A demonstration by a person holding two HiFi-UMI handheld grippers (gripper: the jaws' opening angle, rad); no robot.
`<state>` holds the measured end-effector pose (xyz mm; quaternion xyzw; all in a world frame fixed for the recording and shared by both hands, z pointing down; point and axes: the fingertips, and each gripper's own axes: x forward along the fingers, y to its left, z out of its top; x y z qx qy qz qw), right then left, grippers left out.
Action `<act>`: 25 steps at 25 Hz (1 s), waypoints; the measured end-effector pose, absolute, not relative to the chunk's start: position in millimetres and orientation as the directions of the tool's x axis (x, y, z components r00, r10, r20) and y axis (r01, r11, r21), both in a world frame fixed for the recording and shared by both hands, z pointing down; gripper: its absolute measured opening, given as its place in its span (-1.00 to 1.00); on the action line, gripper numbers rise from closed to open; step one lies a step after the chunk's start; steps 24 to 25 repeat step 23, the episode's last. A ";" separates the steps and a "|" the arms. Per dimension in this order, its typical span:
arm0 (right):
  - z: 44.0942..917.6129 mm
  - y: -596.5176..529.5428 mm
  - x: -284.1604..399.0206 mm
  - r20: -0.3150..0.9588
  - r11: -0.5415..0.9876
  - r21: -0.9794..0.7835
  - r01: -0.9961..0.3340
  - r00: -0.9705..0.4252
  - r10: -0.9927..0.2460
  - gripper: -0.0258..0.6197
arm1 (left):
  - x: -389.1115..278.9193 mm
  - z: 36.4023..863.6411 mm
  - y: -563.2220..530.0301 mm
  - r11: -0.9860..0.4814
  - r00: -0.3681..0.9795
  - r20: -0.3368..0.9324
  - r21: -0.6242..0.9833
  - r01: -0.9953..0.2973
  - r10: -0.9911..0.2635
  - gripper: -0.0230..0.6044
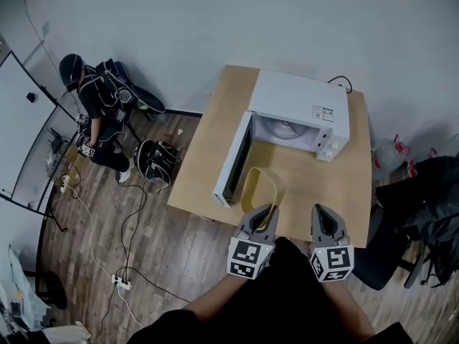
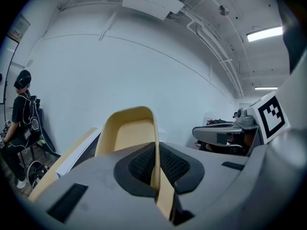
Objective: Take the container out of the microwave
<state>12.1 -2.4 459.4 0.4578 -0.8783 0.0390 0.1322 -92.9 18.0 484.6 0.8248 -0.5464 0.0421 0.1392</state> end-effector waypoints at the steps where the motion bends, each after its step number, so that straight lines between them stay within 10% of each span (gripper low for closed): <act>1: 459.7 -1.8 11.8 0.268 0.576 0.052 -0.816 -0.544 -0.795 -0.73 | -92.6 484.3 18.0 -0.367 0.402 0.221 0.183 -0.912 -0.889 -0.86; 25: 467.4 -1.5 21.1 0.277 0.536 0.039 -0.844 -0.506 -0.817 -0.73 | -105.6 498.3 7.8 -0.375 0.412 0.257 0.182 -0.909 -0.874 -0.86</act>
